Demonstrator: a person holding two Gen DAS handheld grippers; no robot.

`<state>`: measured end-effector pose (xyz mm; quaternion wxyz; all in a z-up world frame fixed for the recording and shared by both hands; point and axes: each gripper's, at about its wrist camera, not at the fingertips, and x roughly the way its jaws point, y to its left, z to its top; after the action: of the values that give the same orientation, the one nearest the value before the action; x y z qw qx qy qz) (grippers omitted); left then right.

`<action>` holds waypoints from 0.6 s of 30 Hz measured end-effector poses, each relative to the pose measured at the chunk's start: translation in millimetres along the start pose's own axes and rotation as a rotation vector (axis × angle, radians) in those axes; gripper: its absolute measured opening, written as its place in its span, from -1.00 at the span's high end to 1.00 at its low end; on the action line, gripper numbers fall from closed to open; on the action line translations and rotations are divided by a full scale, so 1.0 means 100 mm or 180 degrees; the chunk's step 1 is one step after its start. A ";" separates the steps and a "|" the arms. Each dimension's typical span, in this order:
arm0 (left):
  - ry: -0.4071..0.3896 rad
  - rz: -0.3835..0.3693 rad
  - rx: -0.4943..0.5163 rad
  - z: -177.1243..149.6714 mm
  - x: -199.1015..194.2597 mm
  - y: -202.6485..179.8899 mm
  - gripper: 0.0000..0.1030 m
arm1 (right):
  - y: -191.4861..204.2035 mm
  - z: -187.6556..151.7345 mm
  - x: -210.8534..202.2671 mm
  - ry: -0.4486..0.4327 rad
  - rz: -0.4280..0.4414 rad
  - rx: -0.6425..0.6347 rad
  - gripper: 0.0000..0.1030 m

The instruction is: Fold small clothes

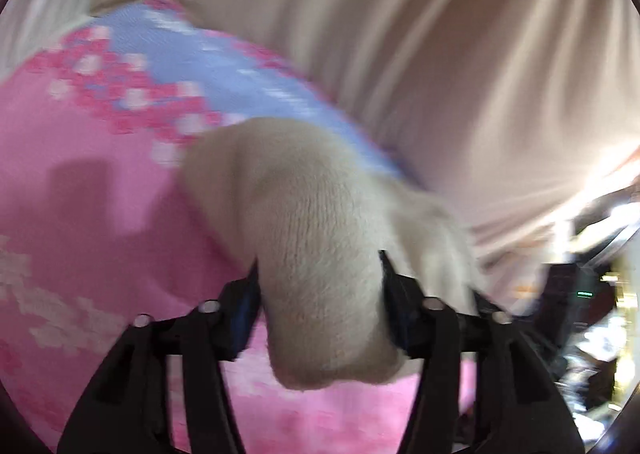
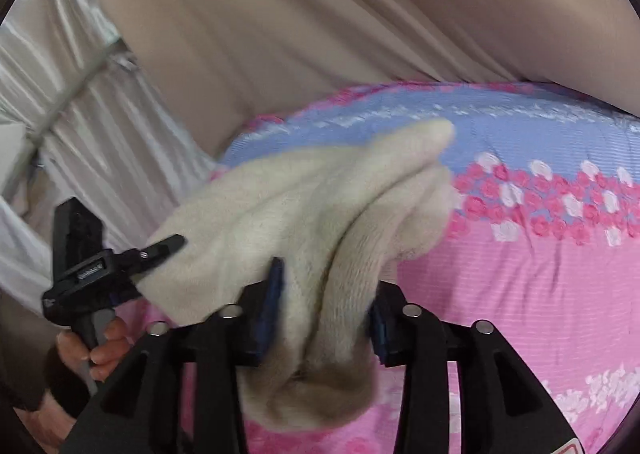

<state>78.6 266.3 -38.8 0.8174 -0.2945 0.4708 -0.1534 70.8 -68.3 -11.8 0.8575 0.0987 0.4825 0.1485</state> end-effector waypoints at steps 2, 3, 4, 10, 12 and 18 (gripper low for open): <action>0.0072 0.0894 0.0037 -0.14 0.23 0.24 -0.17 | -0.18 -0.13 0.24 0.0147 -0.0480 0.0174 0.17; 0.0177 0.1125 0.0019 -0.18 0.30 0.31 -0.13 | -0.25 -0.19 0.28 0.0176 -0.0545 0.0301 0.52; 0.0204 0.1054 -0.0069 -0.22 0.26 0.38 -0.13 | -0.24 -0.24 0.26 0.0148 -0.0380 0.0380 0.92; -0.0132 0.0871 0.0152 -0.38 -0.08 -0.08 -0.21 | 0.21 -0.20 0.33 0.0090 -0.0065 -0.0080 0.96; -0.0053 0.0979 0.0482 -0.39 0.10 -0.29 -0.31 | 0.24 -0.24 0.71 0.0396 -0.0289 -0.0107 0.96; -0.0024 0.1110 0.0510 -0.49 0.07 -0.33 -0.70 | 0.06 -0.48 0.45 0.0280 -0.0280 0.0144 0.03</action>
<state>40.4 220.9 -41.6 0.8542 -0.1431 0.4979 -0.0453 50.6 -45.4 -70.9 0.8387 0.0901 0.5269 0.1040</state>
